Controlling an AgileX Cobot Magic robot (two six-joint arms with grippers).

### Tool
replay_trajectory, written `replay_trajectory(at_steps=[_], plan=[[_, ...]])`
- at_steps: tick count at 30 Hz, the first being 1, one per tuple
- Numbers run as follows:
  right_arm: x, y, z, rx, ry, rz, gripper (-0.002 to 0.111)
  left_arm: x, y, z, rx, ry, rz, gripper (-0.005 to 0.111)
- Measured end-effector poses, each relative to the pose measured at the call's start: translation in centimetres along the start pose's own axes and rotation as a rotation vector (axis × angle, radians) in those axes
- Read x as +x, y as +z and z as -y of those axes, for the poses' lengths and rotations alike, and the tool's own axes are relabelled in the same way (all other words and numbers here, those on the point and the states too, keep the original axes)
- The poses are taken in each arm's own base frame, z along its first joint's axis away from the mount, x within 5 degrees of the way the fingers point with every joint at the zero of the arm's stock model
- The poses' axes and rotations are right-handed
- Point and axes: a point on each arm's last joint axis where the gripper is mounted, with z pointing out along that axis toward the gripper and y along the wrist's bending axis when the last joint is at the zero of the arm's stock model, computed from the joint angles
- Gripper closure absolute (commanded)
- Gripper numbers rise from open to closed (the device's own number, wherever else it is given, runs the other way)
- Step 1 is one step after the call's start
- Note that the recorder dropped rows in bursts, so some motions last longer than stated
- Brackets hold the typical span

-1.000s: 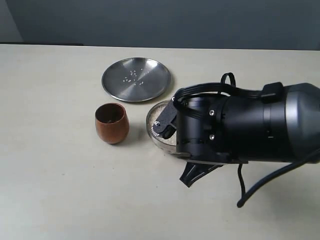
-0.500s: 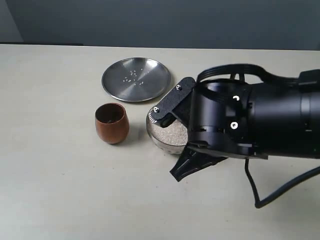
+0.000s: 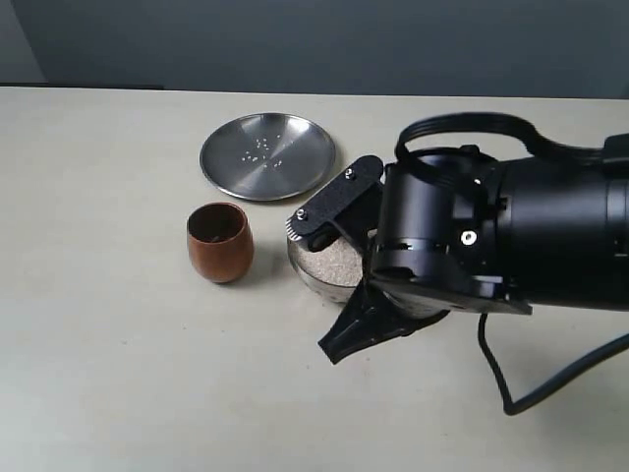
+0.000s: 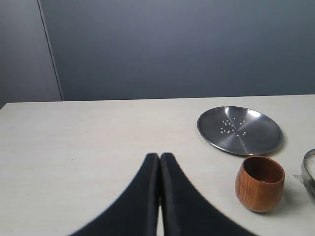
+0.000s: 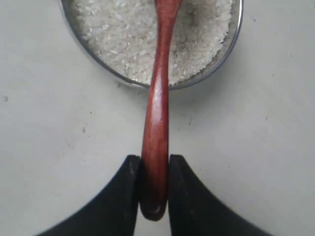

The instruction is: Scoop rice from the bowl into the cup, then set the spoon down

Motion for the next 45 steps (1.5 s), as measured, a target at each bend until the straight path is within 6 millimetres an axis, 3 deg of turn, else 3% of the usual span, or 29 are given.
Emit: replay_trajectory(at_steps=[7, 14, 24, 45], plan=[[-0.2, -0.2, -0.2, -0.04, 0.074, 0.024, 0.109, 0.0, 0.0, 0.0, 0.0, 0.0, 0.0, 0.106], [-0.9, -2.2, -0.1, -0.17, 0.205, 0.154, 0.109, 0.0, 0.0, 0.0, 0.0, 0.0, 0.0, 0.106], [-2.5, -2.9, -1.3, -0.323, 0.179, 0.329, 0.109, 0.0, 0.0, 0.0, 0.0, 0.0, 0.0, 0.106], [-3.4, 0.3, -2.4, -0.187, -0.091, 0.341, 0.109, 0.0, 0.0, 0.0, 0.0, 0.0, 0.0, 0.106]])
